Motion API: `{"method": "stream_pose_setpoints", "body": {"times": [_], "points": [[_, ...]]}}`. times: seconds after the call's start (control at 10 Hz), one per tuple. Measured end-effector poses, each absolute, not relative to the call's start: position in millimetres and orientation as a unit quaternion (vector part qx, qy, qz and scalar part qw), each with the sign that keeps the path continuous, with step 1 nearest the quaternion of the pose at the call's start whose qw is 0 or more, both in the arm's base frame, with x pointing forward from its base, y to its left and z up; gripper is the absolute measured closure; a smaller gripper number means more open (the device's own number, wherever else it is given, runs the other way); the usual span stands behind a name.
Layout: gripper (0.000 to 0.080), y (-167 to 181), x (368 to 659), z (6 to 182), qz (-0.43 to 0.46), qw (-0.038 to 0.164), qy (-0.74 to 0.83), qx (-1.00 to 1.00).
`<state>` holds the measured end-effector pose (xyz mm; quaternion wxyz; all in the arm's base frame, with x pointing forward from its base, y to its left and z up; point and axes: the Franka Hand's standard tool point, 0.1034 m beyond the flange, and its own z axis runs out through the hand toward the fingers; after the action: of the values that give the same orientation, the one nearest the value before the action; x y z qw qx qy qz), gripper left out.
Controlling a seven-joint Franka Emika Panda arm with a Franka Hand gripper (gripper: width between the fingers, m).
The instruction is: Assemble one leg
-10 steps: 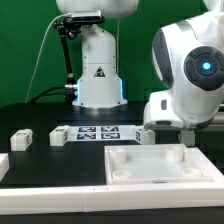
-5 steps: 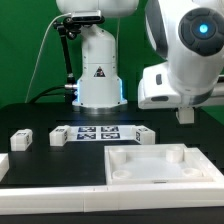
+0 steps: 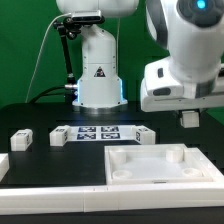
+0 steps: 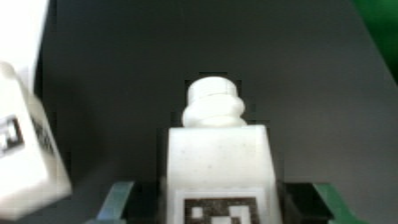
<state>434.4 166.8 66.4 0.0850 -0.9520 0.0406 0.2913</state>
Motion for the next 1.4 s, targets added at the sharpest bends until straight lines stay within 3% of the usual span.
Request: {"method": "stream_pose_setpoints", "body": {"times": [0.4,0.8,1.0,1.4], "points": [[0.0509,156.1,484.8,95.5,0.128,0.08,0.006,-0.989],[0.0509,158.0,494.8,96.1,-0.066,0.083,0.007,-0.994],[0.0509,153.2,518.5,101.2,-0.166,0.078,-0.049,-0.982],[0.0509,146.3,542.3,109.5,-0.175,0.066,-0.103,-0.977]]}}
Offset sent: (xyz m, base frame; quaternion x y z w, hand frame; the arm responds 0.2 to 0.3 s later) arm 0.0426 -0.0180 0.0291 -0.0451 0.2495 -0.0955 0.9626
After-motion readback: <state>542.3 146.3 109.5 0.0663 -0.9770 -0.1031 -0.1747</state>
